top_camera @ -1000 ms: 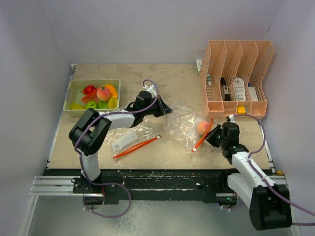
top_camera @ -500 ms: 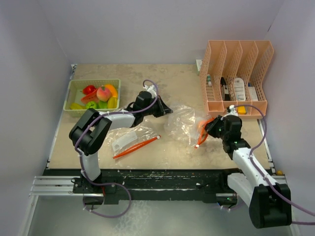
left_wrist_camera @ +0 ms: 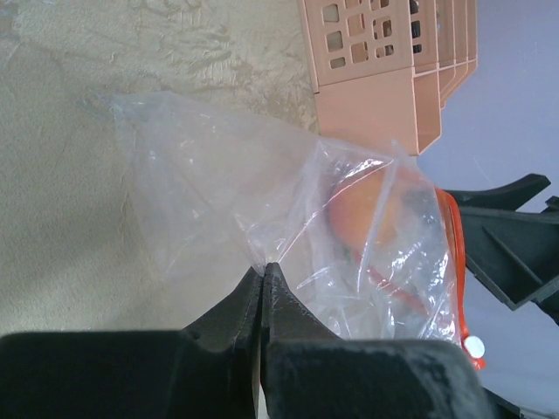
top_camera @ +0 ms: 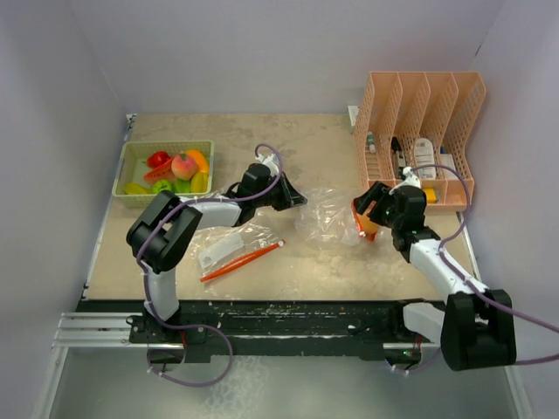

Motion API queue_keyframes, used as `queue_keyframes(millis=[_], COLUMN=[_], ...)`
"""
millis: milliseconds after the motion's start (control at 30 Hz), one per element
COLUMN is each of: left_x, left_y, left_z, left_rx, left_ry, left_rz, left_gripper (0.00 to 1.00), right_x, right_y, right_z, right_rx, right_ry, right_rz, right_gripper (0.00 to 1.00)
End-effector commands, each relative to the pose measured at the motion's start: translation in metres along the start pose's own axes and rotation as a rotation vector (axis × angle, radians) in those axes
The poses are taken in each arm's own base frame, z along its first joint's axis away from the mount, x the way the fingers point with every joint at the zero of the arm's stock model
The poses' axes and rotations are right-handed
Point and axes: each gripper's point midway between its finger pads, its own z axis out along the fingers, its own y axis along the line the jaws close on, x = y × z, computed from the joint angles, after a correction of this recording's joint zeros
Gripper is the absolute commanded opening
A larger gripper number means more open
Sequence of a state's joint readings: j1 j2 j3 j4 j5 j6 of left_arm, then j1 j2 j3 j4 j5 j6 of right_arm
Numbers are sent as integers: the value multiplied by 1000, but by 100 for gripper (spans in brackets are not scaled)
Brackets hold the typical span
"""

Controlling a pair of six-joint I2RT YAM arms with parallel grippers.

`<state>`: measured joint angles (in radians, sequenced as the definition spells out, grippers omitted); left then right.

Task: Open the zip-top bag and remove the fake food
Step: Pick up the fake fruit from the zipper food storage bag.

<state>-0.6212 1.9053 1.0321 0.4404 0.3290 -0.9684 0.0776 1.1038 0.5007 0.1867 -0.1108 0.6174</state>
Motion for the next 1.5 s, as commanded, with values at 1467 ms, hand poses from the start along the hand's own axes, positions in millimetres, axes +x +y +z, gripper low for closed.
queue_keyframes(millis=[1467], left_x=[-9], left_y=[-23], left_z=[2], left_rx=[92], left_ry=[-14], left_rz=[-1], left_gripper=[0], right_x=[21], right_y=[-41], right_z=[-58], right_rx=[218], right_ry=[-48], right_rz=[223], right_gripper=[48])
